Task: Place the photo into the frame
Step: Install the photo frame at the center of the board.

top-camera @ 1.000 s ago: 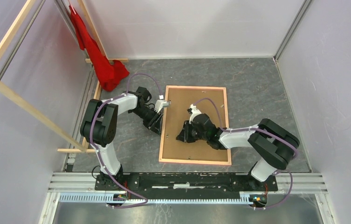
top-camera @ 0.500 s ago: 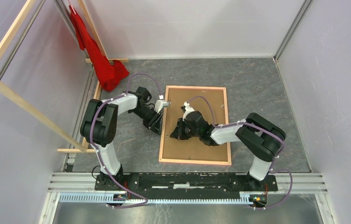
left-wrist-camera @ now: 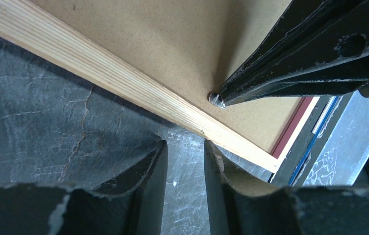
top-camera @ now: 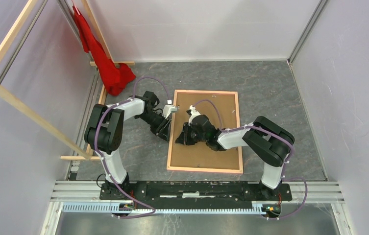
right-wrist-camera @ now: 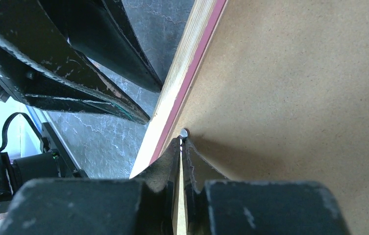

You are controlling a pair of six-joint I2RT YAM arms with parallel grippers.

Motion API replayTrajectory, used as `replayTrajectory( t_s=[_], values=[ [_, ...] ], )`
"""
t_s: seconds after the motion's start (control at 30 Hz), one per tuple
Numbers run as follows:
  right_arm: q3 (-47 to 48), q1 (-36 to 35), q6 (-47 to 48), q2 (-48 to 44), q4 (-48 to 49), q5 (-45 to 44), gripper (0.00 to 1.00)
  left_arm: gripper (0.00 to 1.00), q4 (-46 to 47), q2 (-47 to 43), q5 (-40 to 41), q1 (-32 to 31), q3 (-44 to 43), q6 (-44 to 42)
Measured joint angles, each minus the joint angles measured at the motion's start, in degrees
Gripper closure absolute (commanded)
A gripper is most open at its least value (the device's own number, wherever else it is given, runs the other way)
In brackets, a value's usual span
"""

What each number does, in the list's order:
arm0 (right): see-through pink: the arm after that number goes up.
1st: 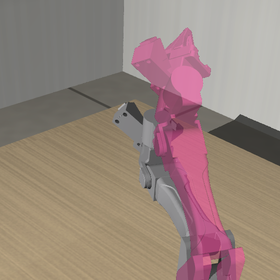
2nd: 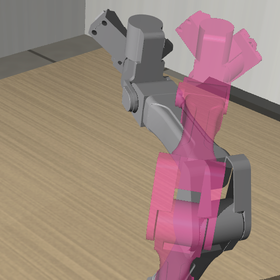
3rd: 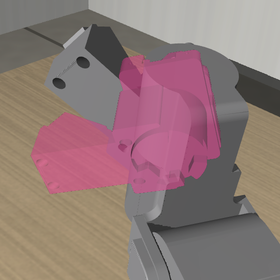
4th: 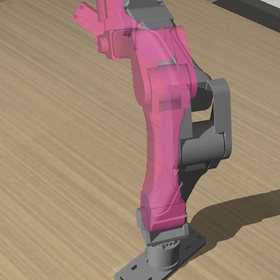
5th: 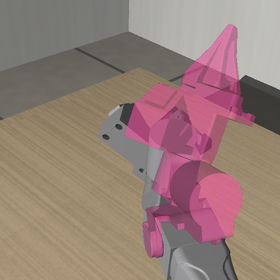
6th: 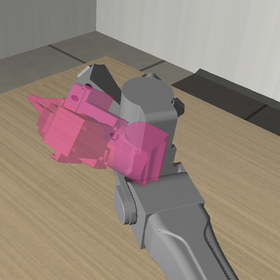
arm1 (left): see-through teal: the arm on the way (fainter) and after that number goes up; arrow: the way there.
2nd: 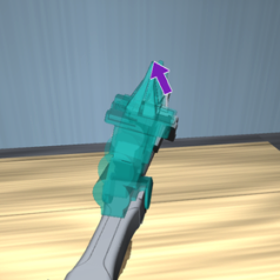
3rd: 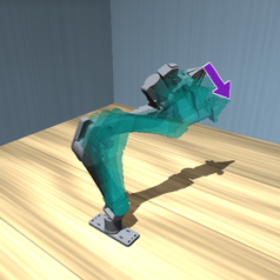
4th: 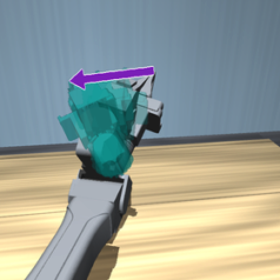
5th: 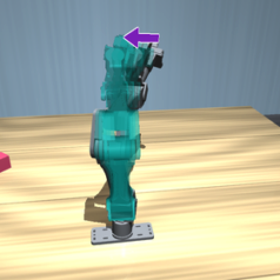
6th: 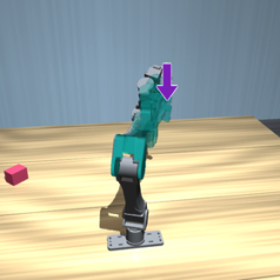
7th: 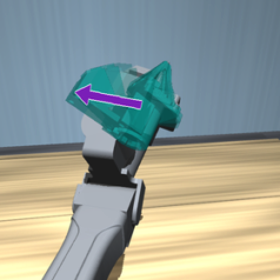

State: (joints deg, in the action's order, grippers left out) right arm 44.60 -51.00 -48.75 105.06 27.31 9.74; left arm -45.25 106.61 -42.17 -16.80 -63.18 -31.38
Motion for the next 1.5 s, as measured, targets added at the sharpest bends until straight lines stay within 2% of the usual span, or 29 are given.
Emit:
replayTrajectory(
  t_s=[0.8, 1.13, 1.37, 1.5],
  values=[
    [2.08, 0.07, -0.31, 2.86, 2.03, 2.73, 0.99, 0.60, -0.07, 0.00, 0.02, 0.07, 0.00, 0.00],
    [2.08, 0.63, -0.87, 3.41, 2.82, 5.07, 0.98, 0.60, -0.07, 0.00, 0.02, 0.07, 0.00, 0.00],
    [1.77, 4.68, 0.63, 1.18, 0.63, 5.97, 0.98, 0.60, -0.07, 0.00, 0.02, 0.04, 0.00, 0.00],
    [1.77, 4.70, 1.03, 1.18, -0.04, 6.56, 0.98, 0.60, -0.07, 0.00, 0.02, 0.07, 0.00, 0.00]
  ],
)
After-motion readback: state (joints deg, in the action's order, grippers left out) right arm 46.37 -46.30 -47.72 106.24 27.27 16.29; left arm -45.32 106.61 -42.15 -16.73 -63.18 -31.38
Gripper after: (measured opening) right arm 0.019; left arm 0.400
